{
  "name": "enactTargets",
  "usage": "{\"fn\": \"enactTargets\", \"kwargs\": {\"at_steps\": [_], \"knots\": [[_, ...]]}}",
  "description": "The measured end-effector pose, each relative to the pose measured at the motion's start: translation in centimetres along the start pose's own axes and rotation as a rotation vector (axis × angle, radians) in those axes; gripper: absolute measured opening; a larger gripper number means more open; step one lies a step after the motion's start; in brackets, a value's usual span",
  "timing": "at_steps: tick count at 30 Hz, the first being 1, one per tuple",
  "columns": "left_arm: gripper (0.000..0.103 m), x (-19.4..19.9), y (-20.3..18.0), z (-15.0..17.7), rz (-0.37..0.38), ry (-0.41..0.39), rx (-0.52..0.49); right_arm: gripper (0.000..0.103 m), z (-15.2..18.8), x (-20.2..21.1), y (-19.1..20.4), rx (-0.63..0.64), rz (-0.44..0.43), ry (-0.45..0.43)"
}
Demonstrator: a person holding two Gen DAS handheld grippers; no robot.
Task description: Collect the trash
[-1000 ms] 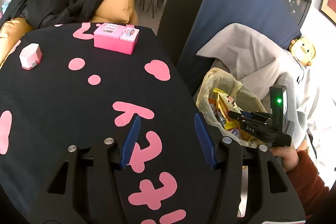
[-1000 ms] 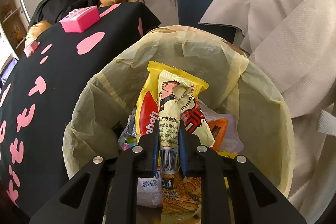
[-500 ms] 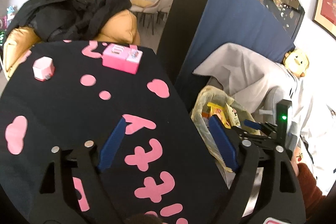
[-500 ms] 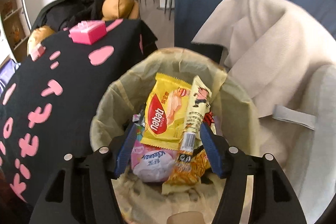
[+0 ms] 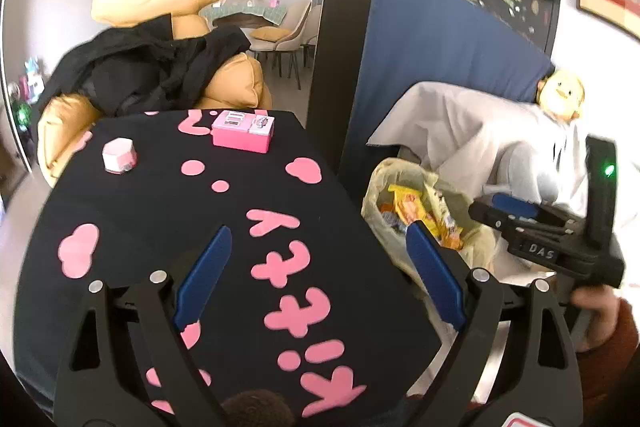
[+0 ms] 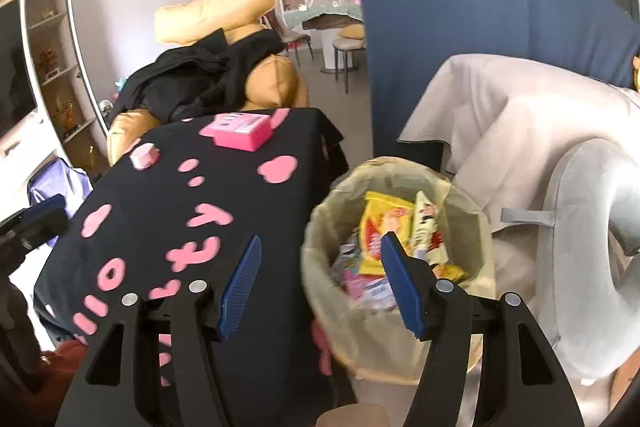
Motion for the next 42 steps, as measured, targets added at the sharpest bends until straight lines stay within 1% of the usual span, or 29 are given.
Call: {"fn": "enactTargets", "kwargs": {"at_steps": [5, 7, 9, 13, 15, 18, 23, 29, 34, 42], "knots": [[0.085, 1.2, -0.2, 1.3, -0.079, -0.011, 0.014, 0.059, 2.4, 1.4, 2.8, 0.032, -0.029, -0.005], [0.085, 1.7, -0.2, 1.7, -0.133, -0.013, 0.026, 0.059, 3.3, 1.8, 3.6, 0.042, -0.043, -0.009], [0.085, 2.4, -0.5, 2.1, -0.158, -0.029, 0.013, 0.059, 4.2, 2.3, 4.4, 0.044, -0.054, -0.013], [0.085, 3.3, -1.4, 2.5, -0.154, -0.050, -0.029, 0.059, 5.8, 3.4, 5.9, 0.038, -0.057, -0.023], [0.085, 3.6, -1.5, 2.7, -0.157, -0.045, -0.038, 0.059, 6.5, 4.3, 6.3, 0.040, -0.026, -0.052], [0.085, 4.1, -1.6, 2.8, -0.175, -0.052, -0.035, 0.059, 7.0, 5.4, 6.1, 0.028, -0.027, -0.081], [0.085, 5.3, -2.0, 2.8, -0.198, -0.089, -0.033, 0.059, 7.1, 6.7, 6.0, 0.026, -0.023, -0.124], [0.085, 6.3, -2.1, 2.8, -0.213, -0.119, -0.033, 0.059, 7.0, 7.5, 6.4, 0.053, 0.017, -0.158], [0.085, 6.5, -2.1, 2.9, -0.216, -0.120, -0.033, 0.059, 7.0, 8.0, 6.1, 0.047, 0.021, -0.175], [0.085, 6.3, -2.0, 3.0, -0.213, -0.110, -0.029, 0.059, 7.1, 8.0, 6.0, 0.038, 0.018, -0.173]]}}
Point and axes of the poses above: each gripper's, at about its wrist camera, not at the fingertips, and x roughly against the way its jaws point, y to its left, z to its underside, the point moved 2 cm from there along -x, roughly the way its jaws point, and after that the axes turned 14 degrees about y, right-handed, at the moved point
